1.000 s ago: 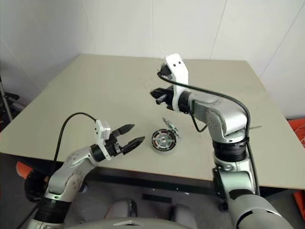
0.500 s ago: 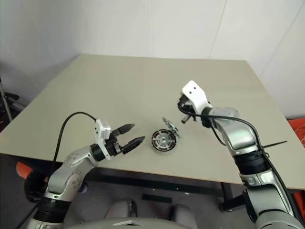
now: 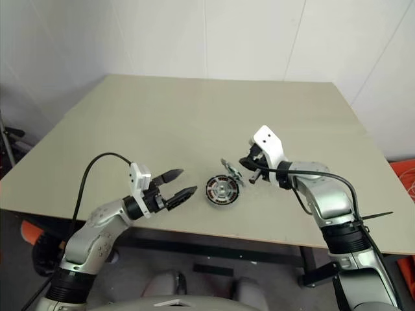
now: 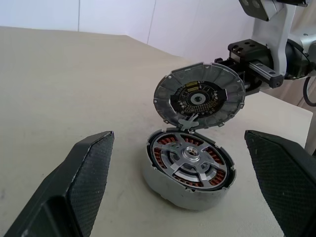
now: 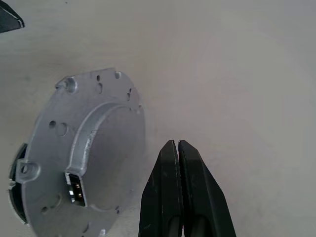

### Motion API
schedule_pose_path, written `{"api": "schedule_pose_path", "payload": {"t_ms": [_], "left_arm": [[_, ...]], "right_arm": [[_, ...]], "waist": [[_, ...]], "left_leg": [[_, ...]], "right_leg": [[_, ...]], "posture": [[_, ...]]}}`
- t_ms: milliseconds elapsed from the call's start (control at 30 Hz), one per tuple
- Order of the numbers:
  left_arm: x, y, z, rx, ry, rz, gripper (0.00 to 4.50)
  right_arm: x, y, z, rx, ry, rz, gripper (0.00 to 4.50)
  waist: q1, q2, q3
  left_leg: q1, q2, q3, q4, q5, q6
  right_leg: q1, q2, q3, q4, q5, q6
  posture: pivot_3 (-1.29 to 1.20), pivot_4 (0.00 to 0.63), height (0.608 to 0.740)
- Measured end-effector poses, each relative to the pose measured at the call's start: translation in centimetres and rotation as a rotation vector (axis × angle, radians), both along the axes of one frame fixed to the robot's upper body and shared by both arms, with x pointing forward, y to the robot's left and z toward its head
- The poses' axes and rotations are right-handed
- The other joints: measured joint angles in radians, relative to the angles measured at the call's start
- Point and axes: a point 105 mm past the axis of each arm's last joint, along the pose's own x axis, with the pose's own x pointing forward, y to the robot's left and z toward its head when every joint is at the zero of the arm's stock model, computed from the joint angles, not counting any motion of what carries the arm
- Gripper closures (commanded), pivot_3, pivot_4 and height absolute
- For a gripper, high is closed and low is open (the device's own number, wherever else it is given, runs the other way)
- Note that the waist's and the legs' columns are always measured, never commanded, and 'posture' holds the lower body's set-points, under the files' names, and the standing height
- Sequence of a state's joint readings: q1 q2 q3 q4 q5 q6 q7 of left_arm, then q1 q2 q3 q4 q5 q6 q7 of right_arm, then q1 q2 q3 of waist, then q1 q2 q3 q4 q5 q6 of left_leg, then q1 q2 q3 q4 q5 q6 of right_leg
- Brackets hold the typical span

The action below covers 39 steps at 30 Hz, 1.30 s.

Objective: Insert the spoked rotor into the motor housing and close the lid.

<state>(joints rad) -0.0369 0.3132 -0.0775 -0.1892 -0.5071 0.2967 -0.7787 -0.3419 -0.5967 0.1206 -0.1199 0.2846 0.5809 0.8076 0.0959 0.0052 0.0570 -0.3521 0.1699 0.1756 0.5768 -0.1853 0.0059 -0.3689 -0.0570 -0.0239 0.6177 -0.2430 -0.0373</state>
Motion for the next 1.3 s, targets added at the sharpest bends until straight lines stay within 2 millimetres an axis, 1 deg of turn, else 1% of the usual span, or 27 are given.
{"api": "schedule_pose_path", "payload": {"t_ms": [133,267,533,767,833,1067,1233,1300], "left_arm": [[0.0,0.0,0.1,0.001,-0.002,-0.003,0.0],[0.0,0.0,0.0,0.004,-0.002,-0.004,0.0],[0.0,0.1,0.0,0.005,-0.002,-0.005,0.0],[0.0,0.1,0.0,0.005,-0.003,-0.002,0.0],[0.0,0.2,0.0,0.006,-0.002,0.0,0.0],[0.0,0.2,0.2,0.009,-0.009,0.0,0.0],[0.0,0.2,0.1,0.01,-0.002,0.002,0.0],[0.0,0.2,0.1,0.01,-0.002,0.003,0.0]], "right_arm": [[-1.4,0.9,-0.2,0.045,0.027,0.061,4.45],[-2.1,1.4,-0.6,0.085,0.057,0.083,4.45],[-2.6,2.2,-1.2,0.124,0.083,0.087,4.45],[-3.5,3.0,-2.8,0.15,0.134,0.083,4.45],[-3.8,3.1,-3.2,0.151,0.144,0.085,4.45],[-4.0,3.0,-3.3,0.147,0.143,0.091,4.45],[-4.0,2.6,-3.2,0.134,0.14,0.097,4.45],[-3.9,2.2,-2.7,0.131,0.147,0.095,4.45]], "waist": [[0.0,0.0,0.0],[0.0,0.0,0.0],[0.0,0.0,0.0],[-0.001,0.0,0.0],[0.0,0.0,0.0],[0.0,0.0,0.0],[0.0,0.0,0.0],[0.0,0.0,0.0]], "left_leg": [[0.0,0.0,0.0,0.0,-0.001,0.001],[0.0,0.0,0.0,0.0,-0.001,0.001],[0.0,0.0,0.0,0.0,-0.001,0.001],[0.0,0.0,0.0,0.0,-0.001,0.001],[0.0,0.0,0.0,0.0,-0.001,0.001],[0.002,0.0,0.0,0.0,-0.001,0.001],[0.002,0.0,0.0,0.0,-0.001,0.001],[0.001,0.0,0.0,0.0,-0.001,0.001]], "right_leg": [[0.0,0.0,0.0,0.0,0.0,0.0],[0.0,0.0,0.0,0.0,-0.001,0.002],[0.0,0.0,0.0,0.0,-0.001,0.003],[0.0,0.0,0.0,-0.001,-0.002,0.003],[0.0,0.0,0.0,-0.001,-0.002,0.003],[0.003,0.0,0.0,-0.003,-0.002,0.003],[0.003,0.0,0.0,-0.004,-0.002,0.003],[0.002,0.0,0.0,-0.004,-0.002,0.003]], "posture": [[0.0,0.0,0.74],[0.0,0.0,0.74],[0.0,0.0,0.74],[0.0,0.0,0.74],[0.0,0.0,0.74],[0.0,0.0,0.74],[0.0,0.0,0.74],[0.0,0.0,0.74]]}}
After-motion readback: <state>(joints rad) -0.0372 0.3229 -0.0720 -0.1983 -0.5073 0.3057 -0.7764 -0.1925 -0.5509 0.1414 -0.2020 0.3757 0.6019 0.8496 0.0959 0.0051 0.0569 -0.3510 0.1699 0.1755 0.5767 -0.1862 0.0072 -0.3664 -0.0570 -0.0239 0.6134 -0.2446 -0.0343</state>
